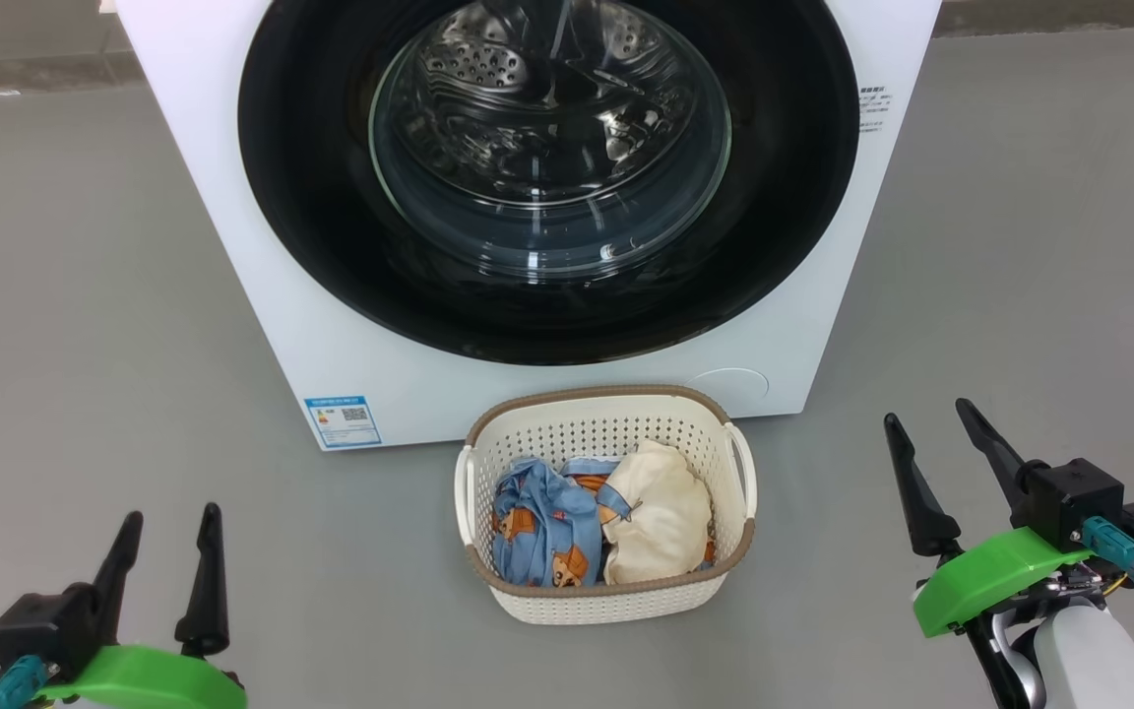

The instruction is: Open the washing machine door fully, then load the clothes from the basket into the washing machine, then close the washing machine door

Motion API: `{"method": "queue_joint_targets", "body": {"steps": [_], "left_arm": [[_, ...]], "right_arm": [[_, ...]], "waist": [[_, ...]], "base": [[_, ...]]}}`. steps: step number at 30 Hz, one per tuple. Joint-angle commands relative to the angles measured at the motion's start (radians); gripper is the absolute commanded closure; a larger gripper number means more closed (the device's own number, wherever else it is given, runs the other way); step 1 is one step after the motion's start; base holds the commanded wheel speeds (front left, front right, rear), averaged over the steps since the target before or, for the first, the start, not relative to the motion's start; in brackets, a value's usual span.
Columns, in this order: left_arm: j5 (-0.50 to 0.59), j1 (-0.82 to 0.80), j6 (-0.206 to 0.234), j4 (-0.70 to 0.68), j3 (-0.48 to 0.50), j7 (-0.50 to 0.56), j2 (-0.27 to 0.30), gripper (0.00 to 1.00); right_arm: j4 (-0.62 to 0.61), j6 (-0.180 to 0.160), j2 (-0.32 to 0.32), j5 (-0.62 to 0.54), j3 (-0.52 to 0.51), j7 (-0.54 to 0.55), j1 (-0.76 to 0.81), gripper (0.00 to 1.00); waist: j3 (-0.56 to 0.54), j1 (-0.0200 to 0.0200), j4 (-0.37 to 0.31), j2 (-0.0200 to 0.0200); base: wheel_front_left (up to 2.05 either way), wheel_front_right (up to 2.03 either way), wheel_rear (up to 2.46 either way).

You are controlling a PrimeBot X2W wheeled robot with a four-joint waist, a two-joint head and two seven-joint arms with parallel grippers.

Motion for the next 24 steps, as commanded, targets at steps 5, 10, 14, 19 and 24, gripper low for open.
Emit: {"method": "queue_joint_targets", "body": {"steps": [5,10,14,19,24], "left_arm": [[0.0,-0.053,-0.002,-0.026,0.038,-0.014,0.033,0.0],[-0.007,-0.053,-0.002,-0.027,0.03,-0.014,0.035,0.0],[-0.006,-0.054,-0.002,-0.022,0.022,-0.014,0.042,0.0],[-0.007,-0.056,-0.002,-0.016,0.023,-0.014,0.041,0.0],[-0.014,-0.057,-0.002,-0.013,0.02,-0.014,0.041,0.0]], "right_arm": [[-0.028,0.002,0.0,0.006,0.017,-0.012,-0.031,0.0],[-0.032,0.002,0.001,0.009,0.01,-0.012,-0.029,0.0],[-0.033,0.002,0.003,0.011,0.007,-0.012,-0.028,0.0],[-0.032,0.002,0.001,0.013,0.006,-0.012,-0.026,0.0],[-0.028,0.002,-0.004,0.019,0.006,-0.012,-0.024,0.0]], "waist": [[0.004,0.0,0.0,0.0],[0.003,0.0,0.001,0.0],[0.003,0.0,0.002,0.0],[0.003,0.0,0.004,0.0],[0.002,0.0,0.007,0.0]], "base": [[0.0,0.0,0.0],[0.02,0.02,-0.04],[0.3,0.3,-0.6],[0.62,0.62,-1.25],[0.97,0.97,-1.94]]}}
